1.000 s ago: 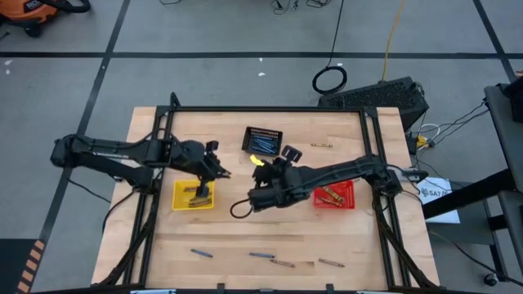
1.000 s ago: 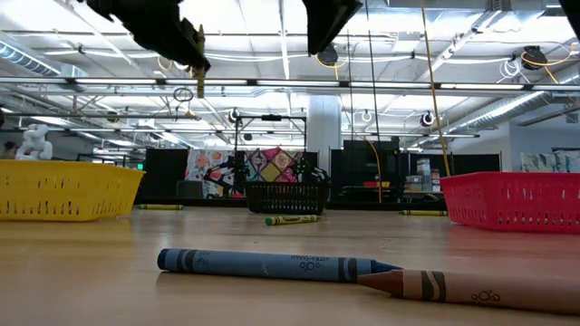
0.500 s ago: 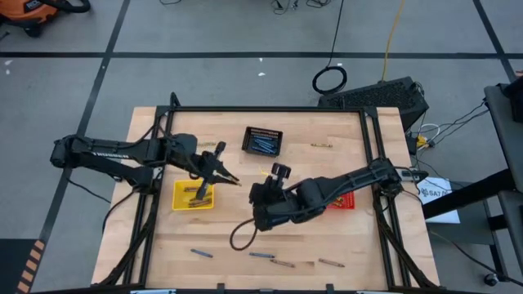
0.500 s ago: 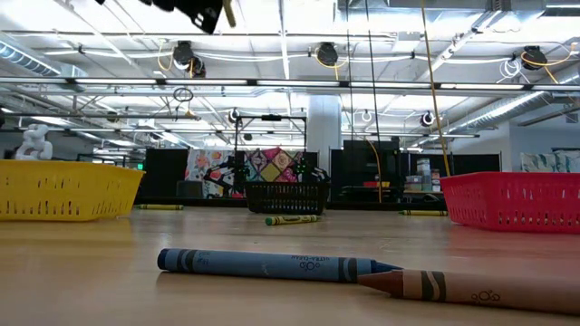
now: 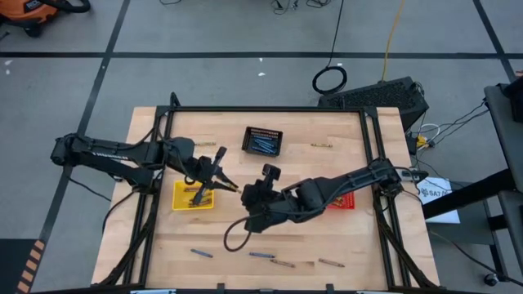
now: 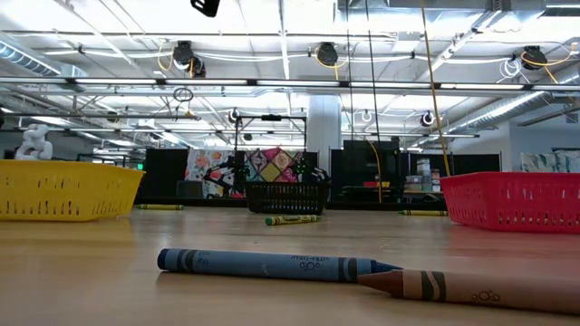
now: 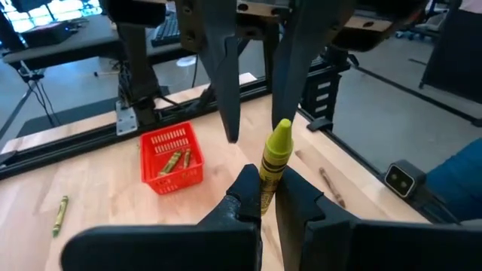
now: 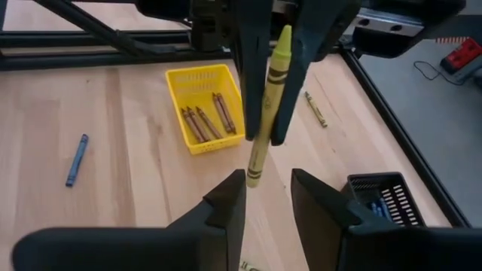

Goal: Sort crayons
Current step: Put the yellow green crayon into the red bin

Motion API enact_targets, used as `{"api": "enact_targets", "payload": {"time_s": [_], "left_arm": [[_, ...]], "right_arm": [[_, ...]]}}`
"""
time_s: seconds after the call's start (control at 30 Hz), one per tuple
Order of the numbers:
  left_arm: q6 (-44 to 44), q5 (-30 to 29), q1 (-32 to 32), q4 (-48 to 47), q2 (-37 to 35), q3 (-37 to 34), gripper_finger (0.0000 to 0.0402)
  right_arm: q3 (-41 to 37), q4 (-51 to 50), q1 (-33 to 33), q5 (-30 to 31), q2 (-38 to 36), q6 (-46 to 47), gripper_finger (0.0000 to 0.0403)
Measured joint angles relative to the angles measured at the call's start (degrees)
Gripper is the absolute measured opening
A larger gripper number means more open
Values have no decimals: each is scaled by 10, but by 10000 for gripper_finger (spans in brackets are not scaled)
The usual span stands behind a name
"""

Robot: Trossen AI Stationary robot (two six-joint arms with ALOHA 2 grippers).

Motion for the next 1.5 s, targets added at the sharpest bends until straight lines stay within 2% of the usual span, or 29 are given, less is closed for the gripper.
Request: {"api": "enact_targets", "payload": {"time_s": [0.27,0.53,0.63,0.8,0.93,1.0,1.37,1.5], "left_arm": [[0,0,0,37,0,0,9],[0,-2,0,63,0,0,9],[0,-3,0,65,0,0,9],[12,-6,0,69,0,0,9],[15,-6,0,66,0,0,9],[16,-7,0,65,0,0,9],[25,-73,0,36,1,0,11],[30,-84,0,26,1,0,34]], "right_arm": [[0,10,-5,-2,0,-10,120],[0,47,-21,-3,0,-52,121],[0,48,-30,-23,0,-52,118],[0,52,-43,-58,0,-52,90],[0,46,-47,-87,0,-45,28],[0,41,-47,-92,0,-39,11],[0,-14,-49,-85,1,8,3],[1,-40,-49,-85,1,31,2]]}}
